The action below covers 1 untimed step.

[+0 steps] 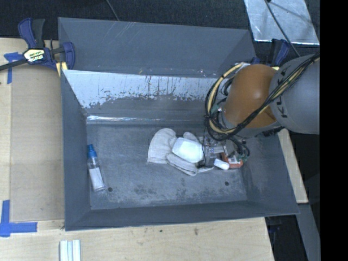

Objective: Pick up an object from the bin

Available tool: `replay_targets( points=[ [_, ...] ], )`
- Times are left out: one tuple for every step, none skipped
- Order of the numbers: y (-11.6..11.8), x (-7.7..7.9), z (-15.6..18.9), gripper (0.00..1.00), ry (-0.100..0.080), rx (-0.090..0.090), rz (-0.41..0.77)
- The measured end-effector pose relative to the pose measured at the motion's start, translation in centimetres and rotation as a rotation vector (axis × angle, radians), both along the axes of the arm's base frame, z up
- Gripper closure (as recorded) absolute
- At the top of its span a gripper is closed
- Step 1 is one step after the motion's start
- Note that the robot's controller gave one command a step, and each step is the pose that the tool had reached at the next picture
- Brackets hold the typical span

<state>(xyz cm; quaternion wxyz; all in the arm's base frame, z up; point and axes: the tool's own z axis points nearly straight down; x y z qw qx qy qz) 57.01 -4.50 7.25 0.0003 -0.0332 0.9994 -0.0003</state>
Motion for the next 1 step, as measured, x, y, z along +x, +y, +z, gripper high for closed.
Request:
replay_targets(
  points=[
    [0.75,-2.17,15.45,1.00,-0.003,0.000,0.012]
  ],
)
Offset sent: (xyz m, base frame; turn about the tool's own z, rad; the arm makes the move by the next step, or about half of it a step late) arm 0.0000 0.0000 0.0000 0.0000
